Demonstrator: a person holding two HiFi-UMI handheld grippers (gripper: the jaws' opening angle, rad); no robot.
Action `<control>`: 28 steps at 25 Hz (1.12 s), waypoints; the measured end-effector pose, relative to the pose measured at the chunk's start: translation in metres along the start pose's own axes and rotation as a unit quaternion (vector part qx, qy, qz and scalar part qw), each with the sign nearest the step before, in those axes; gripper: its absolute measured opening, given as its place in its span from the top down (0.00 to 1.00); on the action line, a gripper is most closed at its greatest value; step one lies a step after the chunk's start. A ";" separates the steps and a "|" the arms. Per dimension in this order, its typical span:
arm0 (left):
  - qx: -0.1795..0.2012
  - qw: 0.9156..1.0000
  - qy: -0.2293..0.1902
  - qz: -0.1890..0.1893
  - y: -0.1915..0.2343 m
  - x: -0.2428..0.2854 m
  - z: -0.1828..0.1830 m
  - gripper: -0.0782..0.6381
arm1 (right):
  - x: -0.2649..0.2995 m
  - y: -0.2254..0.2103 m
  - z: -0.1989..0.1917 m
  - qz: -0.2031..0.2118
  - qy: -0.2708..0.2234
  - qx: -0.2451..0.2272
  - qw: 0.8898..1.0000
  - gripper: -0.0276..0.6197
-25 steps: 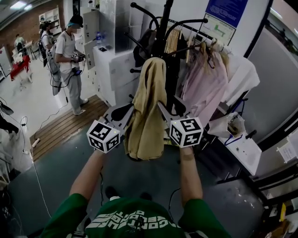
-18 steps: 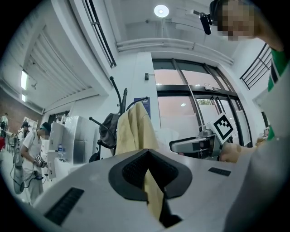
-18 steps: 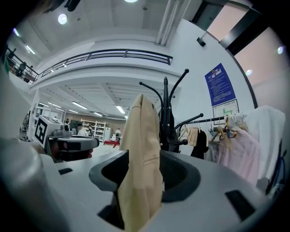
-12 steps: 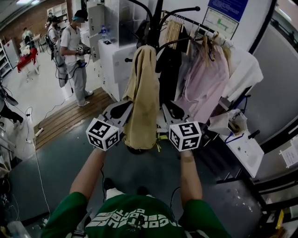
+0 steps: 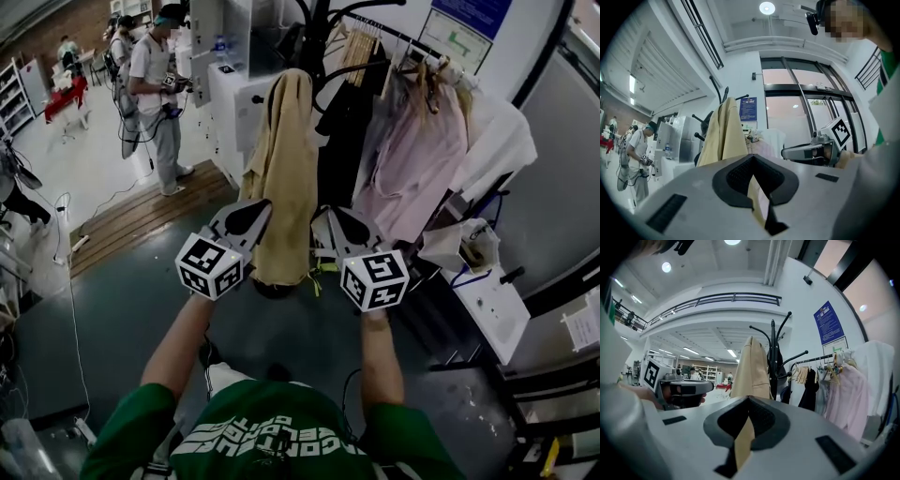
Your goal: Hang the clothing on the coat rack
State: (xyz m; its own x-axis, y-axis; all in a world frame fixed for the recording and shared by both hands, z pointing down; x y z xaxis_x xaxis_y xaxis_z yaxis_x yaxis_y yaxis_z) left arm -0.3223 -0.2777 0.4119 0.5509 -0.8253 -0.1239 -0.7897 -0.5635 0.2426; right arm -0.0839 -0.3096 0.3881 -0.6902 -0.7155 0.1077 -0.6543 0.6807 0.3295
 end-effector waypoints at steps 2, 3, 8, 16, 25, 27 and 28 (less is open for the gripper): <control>0.000 1.000 0.001 0.003 -0.004 -0.002 -0.004 0.89 | -0.004 0.003 -0.003 0.006 -0.003 0.004 1.000 0.94; -0.001 1.000 0.001 0.004 -0.005 -0.002 -0.006 0.89 | -0.005 0.004 -0.004 0.009 -0.004 0.005 1.000 0.94; -0.003 1.000 0.004 0.012 -0.011 -0.004 -0.013 0.89 | -0.012 0.010 -0.015 0.027 -0.003 0.015 1.000 0.94; -0.010 1.000 0.011 0.015 -0.015 -0.010 -0.021 0.89 | -0.018 0.017 -0.020 0.028 0.004 0.015 0.999 0.94; -0.010 1.000 0.015 0.012 -0.015 -0.008 -0.022 0.89 | -0.019 0.017 -0.027 0.025 0.009 0.023 0.999 0.94; -0.010 1.000 0.015 0.013 -0.015 -0.009 -0.023 0.89 | -0.020 0.017 -0.028 0.026 0.009 0.026 0.999 0.94; -0.011 1.000 0.015 0.013 -0.015 -0.009 -0.024 0.89 | -0.020 0.017 -0.028 0.026 0.008 0.026 0.999 0.94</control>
State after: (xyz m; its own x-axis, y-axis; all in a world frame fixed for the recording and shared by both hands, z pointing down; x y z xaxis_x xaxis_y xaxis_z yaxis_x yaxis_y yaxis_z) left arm -0.3093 -0.2608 0.4322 0.5387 -0.8378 -0.0883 -0.7980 -0.5411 0.2655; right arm -0.0727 -0.2882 0.4183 -0.7195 -0.6805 0.1385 -0.6327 0.7246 0.2733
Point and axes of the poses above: the fingertips, and each gripper's own axes: x forward along the fingers, y to its left, z out of its top, the point moved 10 cm from there along -x, backward along the fingers, and after that the axes turned 13 degrees about -x, right-handed, at the moved point
